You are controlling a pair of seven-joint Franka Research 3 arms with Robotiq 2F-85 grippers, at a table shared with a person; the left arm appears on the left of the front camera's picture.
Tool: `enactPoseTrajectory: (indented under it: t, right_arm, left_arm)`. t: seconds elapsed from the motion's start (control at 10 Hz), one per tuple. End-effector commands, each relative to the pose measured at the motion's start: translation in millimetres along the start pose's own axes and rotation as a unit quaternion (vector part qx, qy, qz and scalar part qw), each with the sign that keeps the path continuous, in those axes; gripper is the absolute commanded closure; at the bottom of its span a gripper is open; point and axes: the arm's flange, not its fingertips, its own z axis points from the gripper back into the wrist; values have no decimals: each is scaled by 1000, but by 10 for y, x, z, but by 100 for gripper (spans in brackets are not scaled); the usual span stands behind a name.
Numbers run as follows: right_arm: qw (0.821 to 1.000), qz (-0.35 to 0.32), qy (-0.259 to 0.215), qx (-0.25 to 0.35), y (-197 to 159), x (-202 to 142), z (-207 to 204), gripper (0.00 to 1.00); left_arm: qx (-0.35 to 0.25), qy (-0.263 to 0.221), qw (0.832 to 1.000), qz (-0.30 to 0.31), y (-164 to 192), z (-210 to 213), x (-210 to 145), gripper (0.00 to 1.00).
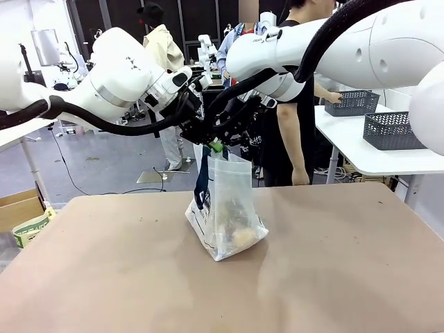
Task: Transfer purchased items from the store into the shopping bag.
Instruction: Move the Reusable shopping bag to the right side of the table.
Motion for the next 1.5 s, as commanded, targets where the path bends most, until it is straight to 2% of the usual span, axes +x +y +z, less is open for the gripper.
enactPoseTrajectory:
  t: [0.0,0.1,0.2,0.4,0.9,1.4]
  right_arm:
    - [1000,-4,0,3,31,19,-29,100]
    - [1000,-3,-1,2,34,14,-30,100]
    - [1000,-3,-1,1,34,12,-30,100]
    - [1000,-3,-1,1,32,8,-34,100]
    - [1000,-1,-1,0,34,-3,-33,100]
    - [1000,-3,7,2,5,15,-51,100]
  left_arm:
    - [-16,-20,1000,-7,10,59,-50,28]
    - [-17,-21,1000,-6,13,58,-55,8]
    - [-20,-21,1000,-4,20,50,-55,0]
    - [-28,-15,999,11,28,25,-43,0]
    - [14,27,999,36,61,-232,-55,0]
    - [17,31,997,72,59,-360,-13,0]
